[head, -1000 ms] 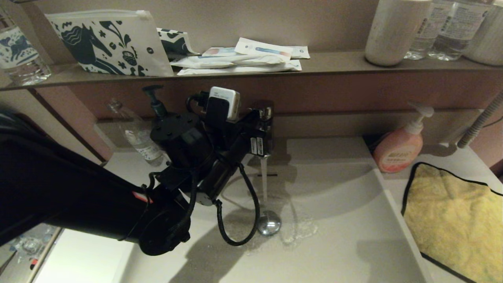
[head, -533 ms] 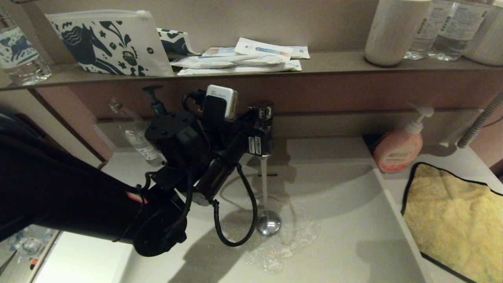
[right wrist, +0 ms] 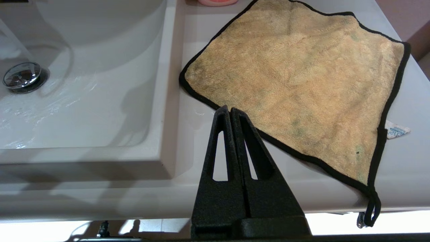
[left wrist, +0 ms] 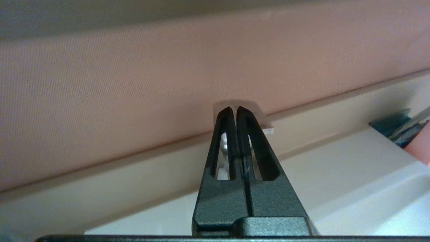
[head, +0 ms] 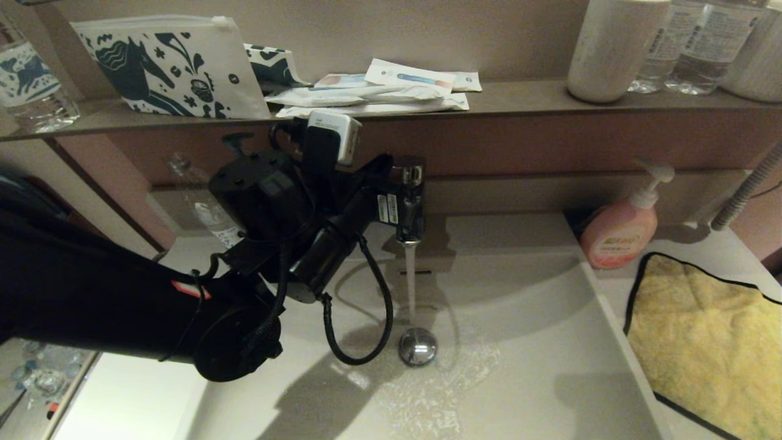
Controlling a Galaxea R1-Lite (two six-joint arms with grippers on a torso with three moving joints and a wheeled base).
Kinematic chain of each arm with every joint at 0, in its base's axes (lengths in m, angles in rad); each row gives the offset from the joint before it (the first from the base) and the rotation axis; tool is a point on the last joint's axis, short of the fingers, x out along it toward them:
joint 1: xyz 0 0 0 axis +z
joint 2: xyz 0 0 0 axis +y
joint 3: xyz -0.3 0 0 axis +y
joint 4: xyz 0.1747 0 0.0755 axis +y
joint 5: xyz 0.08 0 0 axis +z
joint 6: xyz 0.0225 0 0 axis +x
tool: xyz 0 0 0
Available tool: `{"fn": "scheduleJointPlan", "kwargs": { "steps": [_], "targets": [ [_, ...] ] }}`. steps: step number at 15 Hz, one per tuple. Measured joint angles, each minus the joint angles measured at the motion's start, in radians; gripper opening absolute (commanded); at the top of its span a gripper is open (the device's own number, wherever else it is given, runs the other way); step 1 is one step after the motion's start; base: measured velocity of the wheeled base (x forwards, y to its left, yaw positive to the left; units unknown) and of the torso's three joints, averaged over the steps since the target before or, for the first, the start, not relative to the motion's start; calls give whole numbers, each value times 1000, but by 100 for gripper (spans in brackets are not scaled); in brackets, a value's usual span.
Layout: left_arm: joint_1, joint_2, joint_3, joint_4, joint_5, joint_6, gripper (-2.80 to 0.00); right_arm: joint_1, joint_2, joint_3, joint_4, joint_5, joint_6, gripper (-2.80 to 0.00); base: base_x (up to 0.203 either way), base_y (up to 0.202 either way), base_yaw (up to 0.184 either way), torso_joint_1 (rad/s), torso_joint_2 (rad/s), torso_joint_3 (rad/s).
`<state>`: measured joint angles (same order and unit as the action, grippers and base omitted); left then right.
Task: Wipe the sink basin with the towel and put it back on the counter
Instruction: Turn on the faucet, then turn off the faucet
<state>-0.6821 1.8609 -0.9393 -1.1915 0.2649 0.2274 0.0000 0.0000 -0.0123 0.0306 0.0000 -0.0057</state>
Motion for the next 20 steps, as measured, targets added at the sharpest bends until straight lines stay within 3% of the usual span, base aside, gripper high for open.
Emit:
{"fn": "scheduleJointPlan", "kwargs": {
  "steps": [9,15,20],
  "targets": [
    [-3,48,-63,23,-3,-3,-280,0,0,0,0,0,0,-280,0,0,0,0,0,0],
    [-22,54,19,-47,-2,-4,-280,0,0,0,0,0,0,-280,0,0,0,0,0,0],
    [-28,-12,78,-34,4,-1,-280,0,0,0,0,0,0,-280,0,0,0,0,0,0]
  ]
}}
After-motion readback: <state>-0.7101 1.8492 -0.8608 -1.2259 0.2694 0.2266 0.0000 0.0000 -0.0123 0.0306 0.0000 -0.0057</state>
